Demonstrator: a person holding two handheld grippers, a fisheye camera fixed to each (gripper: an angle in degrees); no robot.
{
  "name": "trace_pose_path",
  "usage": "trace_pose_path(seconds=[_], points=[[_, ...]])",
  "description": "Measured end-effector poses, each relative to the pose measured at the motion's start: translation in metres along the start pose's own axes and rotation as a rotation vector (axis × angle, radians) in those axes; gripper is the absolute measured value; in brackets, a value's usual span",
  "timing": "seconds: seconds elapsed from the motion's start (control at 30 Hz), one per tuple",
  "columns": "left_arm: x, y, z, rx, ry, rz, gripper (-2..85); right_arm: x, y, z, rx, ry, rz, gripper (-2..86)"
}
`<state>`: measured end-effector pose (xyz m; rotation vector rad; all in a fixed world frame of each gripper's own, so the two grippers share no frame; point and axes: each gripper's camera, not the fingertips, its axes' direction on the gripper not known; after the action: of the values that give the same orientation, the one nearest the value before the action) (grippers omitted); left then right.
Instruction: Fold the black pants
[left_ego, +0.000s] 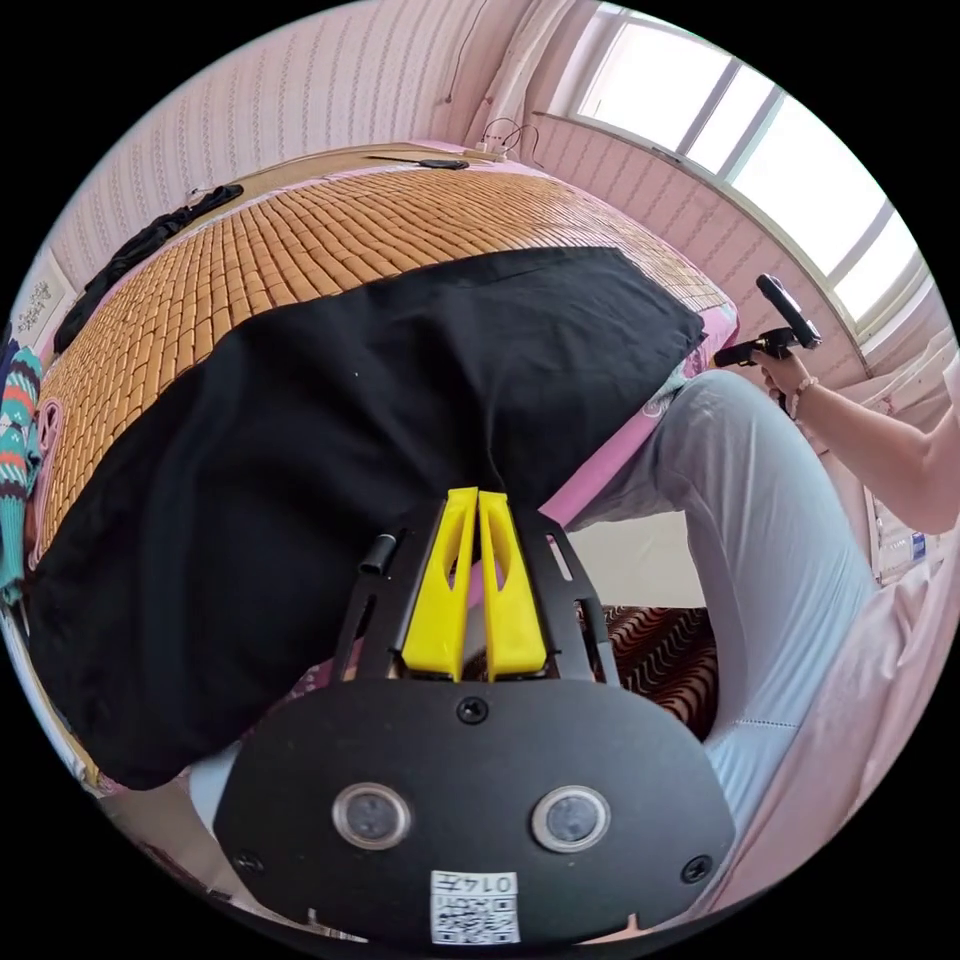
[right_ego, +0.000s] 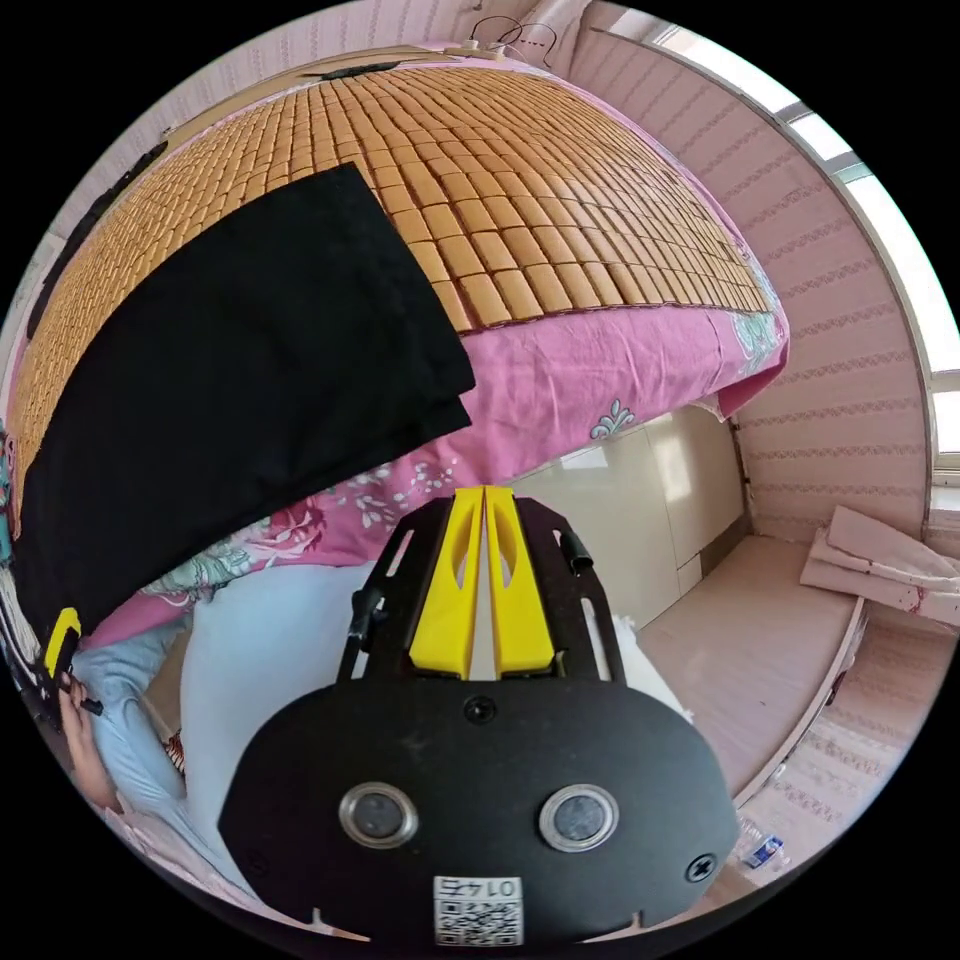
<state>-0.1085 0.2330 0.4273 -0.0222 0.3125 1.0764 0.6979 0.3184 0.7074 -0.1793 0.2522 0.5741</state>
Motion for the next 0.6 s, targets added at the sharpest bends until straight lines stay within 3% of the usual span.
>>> trace_pose_path(seconds=[0.17, 0.27, 0.43, 0.6], points=[[-0.022, 0.016, -0.052, 0.122, 0.051, -0.099, -0.5, -0.062, 0.001, -0.068, 0.269, -0.228, -0.192, -0.2], [-0.074, 0.045, -0.102, 0.224, -0.066, -0.268, 1.1, -0.134, -0.004, -0.09, 0.319, -0.418, -0.428, -0.2], [-0.2, 0.126, -0.186, 0.225, -0.519, -0.623, 7.7, -0.266, 0.008, -0.096, 0.219, -0.762, -0.824, -0.1], [-0.292, 0.164, -0.199, 0.179, -0.586, -0.771, 10.8, -0.356, 0.049, -0.075, 0.08, -0.729, -1.029, 0.1]])
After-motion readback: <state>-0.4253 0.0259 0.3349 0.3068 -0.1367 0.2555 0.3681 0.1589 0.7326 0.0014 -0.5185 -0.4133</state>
